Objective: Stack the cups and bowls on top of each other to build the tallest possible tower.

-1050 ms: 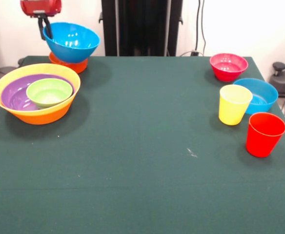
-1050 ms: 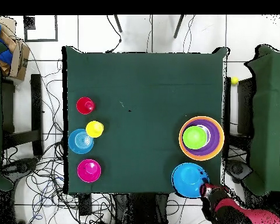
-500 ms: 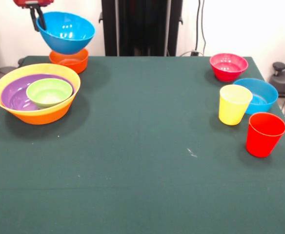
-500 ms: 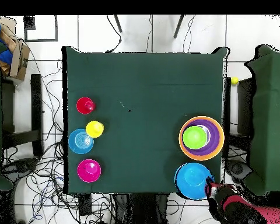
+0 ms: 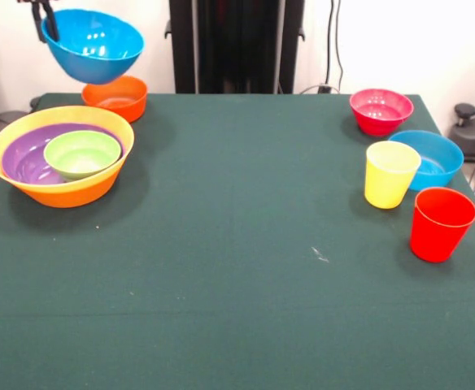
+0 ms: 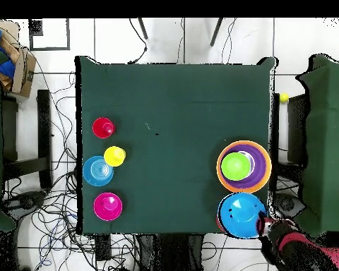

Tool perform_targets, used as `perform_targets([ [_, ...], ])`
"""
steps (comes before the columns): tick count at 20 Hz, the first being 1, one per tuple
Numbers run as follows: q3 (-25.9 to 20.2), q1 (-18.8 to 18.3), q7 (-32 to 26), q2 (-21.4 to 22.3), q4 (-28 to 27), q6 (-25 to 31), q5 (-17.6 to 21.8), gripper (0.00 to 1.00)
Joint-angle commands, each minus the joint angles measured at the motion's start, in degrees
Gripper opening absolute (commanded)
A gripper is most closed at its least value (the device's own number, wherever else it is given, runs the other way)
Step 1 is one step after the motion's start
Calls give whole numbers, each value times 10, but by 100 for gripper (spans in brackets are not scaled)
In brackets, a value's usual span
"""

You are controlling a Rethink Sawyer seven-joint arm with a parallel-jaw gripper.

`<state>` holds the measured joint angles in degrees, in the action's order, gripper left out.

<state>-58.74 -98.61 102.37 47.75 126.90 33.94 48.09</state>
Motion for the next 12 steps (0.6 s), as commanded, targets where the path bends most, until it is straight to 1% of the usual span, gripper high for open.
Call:
perform_targets([
  [1, -26, 16, -227, -44, -67, 68, 18, 0],
  [6, -6, 13, -252, -89, -92, 51, 59, 0],
  [12, 36, 19, -242, -159, -127, 4, 121, 0],
])
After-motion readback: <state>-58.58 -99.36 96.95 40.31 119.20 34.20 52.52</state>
